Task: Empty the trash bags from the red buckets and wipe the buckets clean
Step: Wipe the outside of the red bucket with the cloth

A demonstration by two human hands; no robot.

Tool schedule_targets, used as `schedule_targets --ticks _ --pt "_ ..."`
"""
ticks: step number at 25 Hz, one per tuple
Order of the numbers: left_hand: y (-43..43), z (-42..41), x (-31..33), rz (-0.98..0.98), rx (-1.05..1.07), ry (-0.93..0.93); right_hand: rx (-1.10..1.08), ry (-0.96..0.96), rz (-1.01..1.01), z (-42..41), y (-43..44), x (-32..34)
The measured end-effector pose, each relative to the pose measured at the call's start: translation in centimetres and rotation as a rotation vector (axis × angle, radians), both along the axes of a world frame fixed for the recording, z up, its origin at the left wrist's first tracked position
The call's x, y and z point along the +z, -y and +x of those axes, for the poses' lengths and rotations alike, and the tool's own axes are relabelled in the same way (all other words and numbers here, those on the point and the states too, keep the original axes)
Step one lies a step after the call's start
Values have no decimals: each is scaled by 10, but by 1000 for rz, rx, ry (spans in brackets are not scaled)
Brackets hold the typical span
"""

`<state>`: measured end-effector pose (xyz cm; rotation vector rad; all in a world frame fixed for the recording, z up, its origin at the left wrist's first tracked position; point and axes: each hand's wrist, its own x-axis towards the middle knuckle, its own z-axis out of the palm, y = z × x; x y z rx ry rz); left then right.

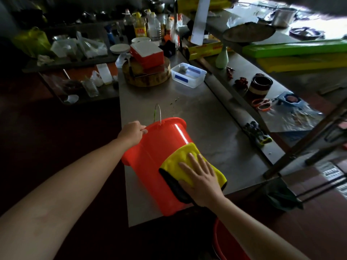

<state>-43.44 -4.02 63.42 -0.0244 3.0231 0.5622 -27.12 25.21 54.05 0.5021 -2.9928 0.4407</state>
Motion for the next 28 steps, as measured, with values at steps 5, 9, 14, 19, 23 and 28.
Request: schedule_targets --ticks 5,9,14,19,23,28 --pt "-9 1 6 -28 -36 -43 -363 466 -478 -33 -34 -3" --pt "-12 -1 8 -37 -30 -54 -442 253 -303 -5 2 -3" --pt "-6 2 8 -33 -45 -50 -77 -125 24 51 51 -15" --pt "-2 7 7 -29 -45 -60 203 -227 148 52 61 -24" --pt "4 9 5 -43 -80 -44 238 -174 175 33 65 -13" --pt "12 6 -1 -39 -92 -49 90 -24 122 -15 62 20"
